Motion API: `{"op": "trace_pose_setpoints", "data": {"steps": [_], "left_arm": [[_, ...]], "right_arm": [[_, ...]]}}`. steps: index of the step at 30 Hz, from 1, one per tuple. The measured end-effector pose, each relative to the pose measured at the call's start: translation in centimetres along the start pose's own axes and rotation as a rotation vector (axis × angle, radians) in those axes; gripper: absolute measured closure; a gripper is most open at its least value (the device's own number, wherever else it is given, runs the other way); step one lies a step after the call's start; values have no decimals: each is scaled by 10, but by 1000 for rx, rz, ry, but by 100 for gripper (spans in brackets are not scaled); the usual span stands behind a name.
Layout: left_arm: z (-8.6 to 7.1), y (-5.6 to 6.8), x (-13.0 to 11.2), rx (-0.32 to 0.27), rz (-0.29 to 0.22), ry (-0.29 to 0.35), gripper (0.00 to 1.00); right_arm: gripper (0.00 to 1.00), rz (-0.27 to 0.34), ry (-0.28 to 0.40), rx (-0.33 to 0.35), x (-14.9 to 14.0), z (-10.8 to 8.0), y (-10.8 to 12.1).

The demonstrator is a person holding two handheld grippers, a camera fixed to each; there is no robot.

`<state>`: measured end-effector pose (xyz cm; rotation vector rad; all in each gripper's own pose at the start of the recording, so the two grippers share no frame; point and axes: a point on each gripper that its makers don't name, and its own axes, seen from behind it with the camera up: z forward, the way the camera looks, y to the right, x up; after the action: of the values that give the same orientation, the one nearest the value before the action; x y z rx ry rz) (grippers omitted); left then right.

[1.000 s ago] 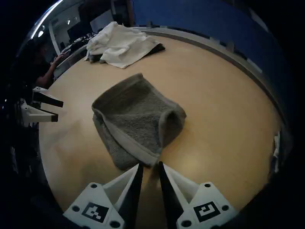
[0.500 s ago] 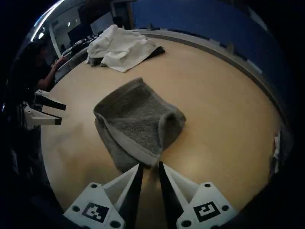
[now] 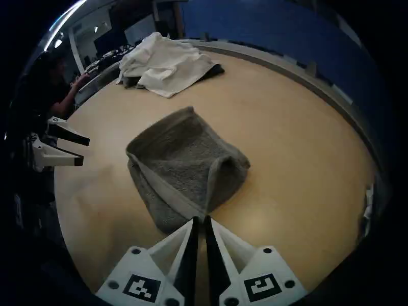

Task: Fold towel

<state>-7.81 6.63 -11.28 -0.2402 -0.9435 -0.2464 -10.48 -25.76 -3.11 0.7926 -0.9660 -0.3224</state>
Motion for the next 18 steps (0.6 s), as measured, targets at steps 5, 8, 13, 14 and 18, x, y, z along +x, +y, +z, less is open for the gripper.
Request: {"op": "trace_pose_setpoints", "data": {"steps": [5, 8, 13, 14, 18], "left_arm": [[-2, -1, 1, 0, -1, 1, 2], [-3, 0, 2, -1, -2, 2, 2], [-3, 0, 3, -4, -6, 6, 2], [-3, 0, 4, -4, -7, 7, 2], [-4, -1, 4, -5, -9, 10, 2]], "right_arm": [[95, -27, 6, -18, 3, -4, 1], [96, -41, 11, -21, 6, -6, -1], [97, -49, 32, -26, 17, -10, -3], [97, -51, 38, -27, 20, -10, -3], [97, -56, 69, -27, 37, -15, -4]]}}
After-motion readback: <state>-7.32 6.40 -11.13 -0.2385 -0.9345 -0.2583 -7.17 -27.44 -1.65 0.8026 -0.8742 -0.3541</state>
